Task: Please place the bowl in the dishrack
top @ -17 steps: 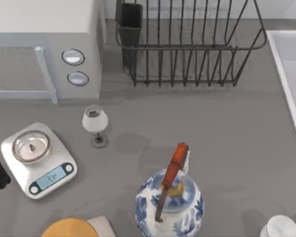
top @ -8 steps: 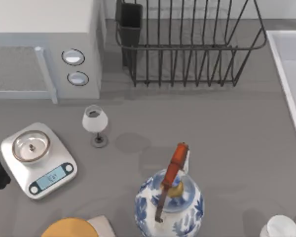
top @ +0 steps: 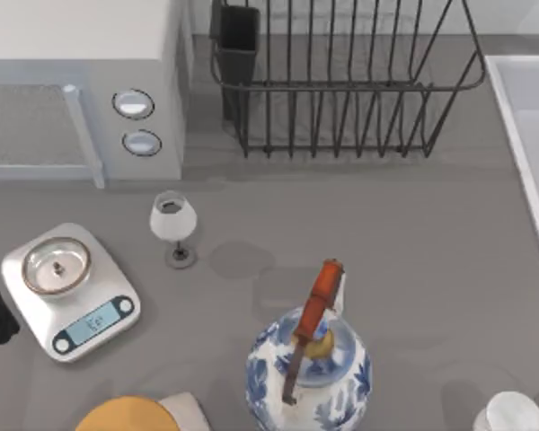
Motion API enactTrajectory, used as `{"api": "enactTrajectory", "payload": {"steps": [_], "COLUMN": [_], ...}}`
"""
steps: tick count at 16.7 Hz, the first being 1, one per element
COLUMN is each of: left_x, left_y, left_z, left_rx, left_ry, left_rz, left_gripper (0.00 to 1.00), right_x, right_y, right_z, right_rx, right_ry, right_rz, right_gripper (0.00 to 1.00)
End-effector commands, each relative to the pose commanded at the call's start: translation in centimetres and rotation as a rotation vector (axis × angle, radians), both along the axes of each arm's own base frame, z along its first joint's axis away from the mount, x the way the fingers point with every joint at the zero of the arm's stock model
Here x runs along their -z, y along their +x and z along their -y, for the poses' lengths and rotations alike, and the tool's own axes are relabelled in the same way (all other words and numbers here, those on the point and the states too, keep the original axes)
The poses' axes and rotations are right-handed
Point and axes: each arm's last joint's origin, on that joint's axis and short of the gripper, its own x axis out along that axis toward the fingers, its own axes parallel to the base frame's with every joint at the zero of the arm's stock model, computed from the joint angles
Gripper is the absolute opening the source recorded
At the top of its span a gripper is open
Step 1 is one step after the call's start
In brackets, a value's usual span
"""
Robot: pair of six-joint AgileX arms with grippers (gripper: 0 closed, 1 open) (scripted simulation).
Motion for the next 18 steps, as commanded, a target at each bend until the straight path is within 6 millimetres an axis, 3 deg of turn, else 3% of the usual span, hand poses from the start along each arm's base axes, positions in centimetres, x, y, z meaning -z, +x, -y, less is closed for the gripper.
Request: {"api": "enactTrajectory", "payload": {"steps": [6,16,18], "left_x": [0.0,0.0,0.0], "left_y": [0.0,0.0,0.0], "left_z": [0.0,0.0,0.0], "left_rx": [0.0,0.0,0.0], "left_ry": [0.0,0.0,0.0], "left_rz": [0.0,0.0,0.0], "left_gripper": [1.0,1.0,1.0], "right_x": [0.0,-0.09,-0.85], "right_y": [0.0,-0.02,0.31], "right_z": [0.0,0.02,0.3], "right_rx": [0.0,0.002,0.002], "right_ry": [0.0,0.0,0.001], "right_rz": [0.0,0.002,0.002], "right_gripper": [0.02,0.0,0.0]}}
